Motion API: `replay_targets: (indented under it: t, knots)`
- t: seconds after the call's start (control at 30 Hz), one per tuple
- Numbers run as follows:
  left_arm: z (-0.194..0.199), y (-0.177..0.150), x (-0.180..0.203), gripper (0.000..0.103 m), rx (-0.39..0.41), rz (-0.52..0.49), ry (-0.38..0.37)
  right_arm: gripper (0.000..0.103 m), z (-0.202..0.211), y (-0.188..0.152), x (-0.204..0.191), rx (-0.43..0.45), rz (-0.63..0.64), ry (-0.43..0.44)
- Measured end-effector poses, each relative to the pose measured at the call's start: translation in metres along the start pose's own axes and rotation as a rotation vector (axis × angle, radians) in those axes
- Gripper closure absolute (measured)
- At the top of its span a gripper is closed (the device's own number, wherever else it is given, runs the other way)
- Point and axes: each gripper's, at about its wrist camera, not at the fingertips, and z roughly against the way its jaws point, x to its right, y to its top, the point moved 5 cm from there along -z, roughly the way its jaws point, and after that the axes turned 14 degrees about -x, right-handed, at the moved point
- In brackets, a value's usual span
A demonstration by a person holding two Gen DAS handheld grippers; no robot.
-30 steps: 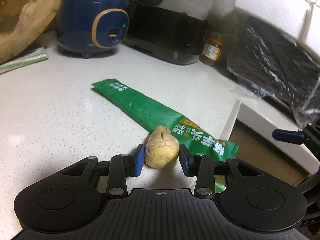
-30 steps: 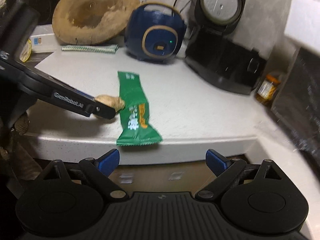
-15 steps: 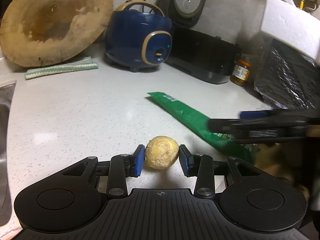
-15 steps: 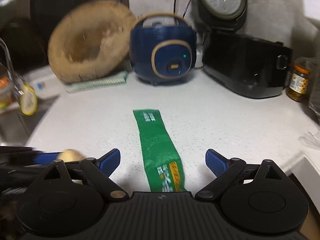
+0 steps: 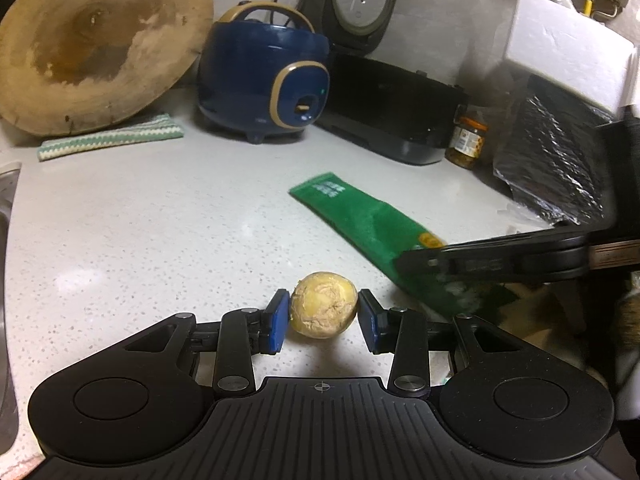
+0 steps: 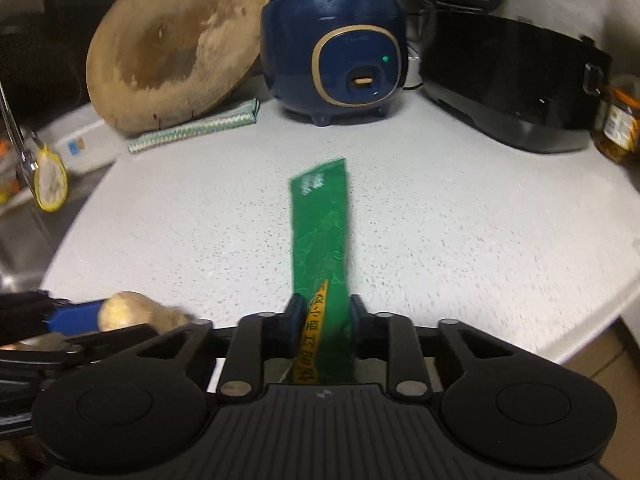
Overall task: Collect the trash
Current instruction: 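Carry the ginger with the left tool and wrapper with the right tool down to the bin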
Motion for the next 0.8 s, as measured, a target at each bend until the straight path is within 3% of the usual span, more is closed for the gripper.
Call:
replay_targets:
  t: [0.1, 0.33, 0.53, 0.63, 0.8]
  knots:
    - [0.000, -0.001, 0.005, 0.061, 0.000, -0.011, -0.009, 0.095, 0.024, -0.011, 0.004, 0.037, -0.026, 0.033]
    - [0.009, -0.005, 0.029, 0.061, 0.048, -0.036, -0.052, 0.095, 0.091, -0.050, 0.030, 0.151, -0.089, 0.070]
    - [0.019, -0.020, 0.078, 0.061, 0.109, -0.074, -0.344, 0.095, 0.146, -0.114, 0.079, 0.283, -0.200, -0.028]
    - [-0.007, -0.036, 0.119, 0.061, 0.023, -0.140, -0.447, 0.095, 0.158, -0.157, 0.106, 0.312, -0.258, -0.110]
    - [-0.118, -0.083, 0.190, 0.061, -0.325, -0.192, -0.572, 0.095, 0.136, -0.228, 0.160, 0.207, -0.392, -0.234]
